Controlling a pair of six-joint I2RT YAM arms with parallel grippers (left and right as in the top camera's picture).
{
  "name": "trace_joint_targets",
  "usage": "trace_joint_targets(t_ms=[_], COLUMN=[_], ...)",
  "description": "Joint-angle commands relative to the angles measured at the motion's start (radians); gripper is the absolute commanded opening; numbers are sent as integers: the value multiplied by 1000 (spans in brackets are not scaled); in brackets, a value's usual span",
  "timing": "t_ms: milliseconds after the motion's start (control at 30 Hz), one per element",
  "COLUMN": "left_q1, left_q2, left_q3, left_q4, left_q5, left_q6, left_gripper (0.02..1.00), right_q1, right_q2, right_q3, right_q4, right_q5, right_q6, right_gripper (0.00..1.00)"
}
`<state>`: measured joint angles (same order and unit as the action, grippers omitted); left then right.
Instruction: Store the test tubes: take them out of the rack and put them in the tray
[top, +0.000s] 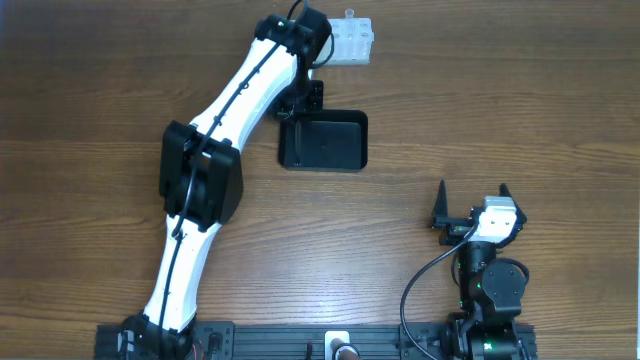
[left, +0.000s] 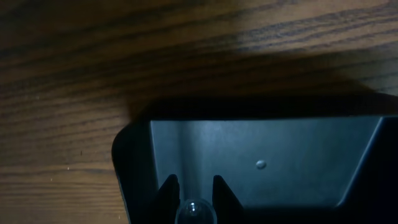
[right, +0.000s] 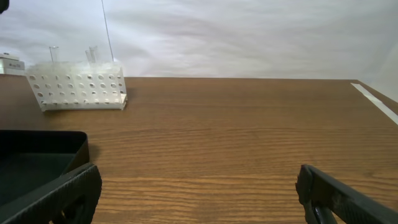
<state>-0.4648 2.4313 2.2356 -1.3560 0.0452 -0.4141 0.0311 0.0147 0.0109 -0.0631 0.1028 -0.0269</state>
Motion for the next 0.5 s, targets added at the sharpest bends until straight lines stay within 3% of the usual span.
trace_joint_targets(t_ms=[33,333,500], left_q1=[6,6,6], left_q2=[45,69,69], left_q3=[24,24,24], left_q4=[7,46,59], left_q5=[-16,-27,-35], left_q6=[18,18,18], left_gripper=[42,91,215], right_q1=[-5,-5,-5], right_q2=[-10,-10,-10], right_q3=[-5,-5,-5], right_q4=[-4,-4,-4], right_q5=[-7,-7,-7], right_q6=[3,3,3], right_gripper=[993,993,993])
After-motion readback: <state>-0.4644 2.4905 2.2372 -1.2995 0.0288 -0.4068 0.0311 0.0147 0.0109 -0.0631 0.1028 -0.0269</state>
